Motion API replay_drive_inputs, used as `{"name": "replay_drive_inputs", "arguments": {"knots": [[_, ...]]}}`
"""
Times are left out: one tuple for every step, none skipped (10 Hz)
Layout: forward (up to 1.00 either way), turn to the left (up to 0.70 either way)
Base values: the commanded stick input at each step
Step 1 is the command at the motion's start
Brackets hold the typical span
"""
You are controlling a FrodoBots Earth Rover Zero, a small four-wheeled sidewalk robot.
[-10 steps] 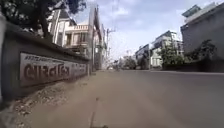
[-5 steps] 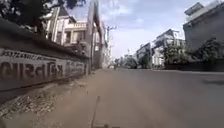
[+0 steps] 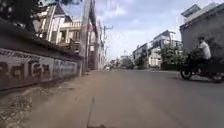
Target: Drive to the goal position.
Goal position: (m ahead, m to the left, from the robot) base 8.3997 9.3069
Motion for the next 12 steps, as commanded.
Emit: {"name": "replay_drive_inputs", "arguments": {"knots": [[1.00, -0.34], [1.00, -0.34], [1.00, -0.34], [1.00, -0.28], [1.00, -0.09], [1.00, 0.06], [1.00, 0.06], [1.00, 0.06], [1.00, 0.06], [1.00, 0.06], [1.00, 0.06], [1.00, 0.03]]}}
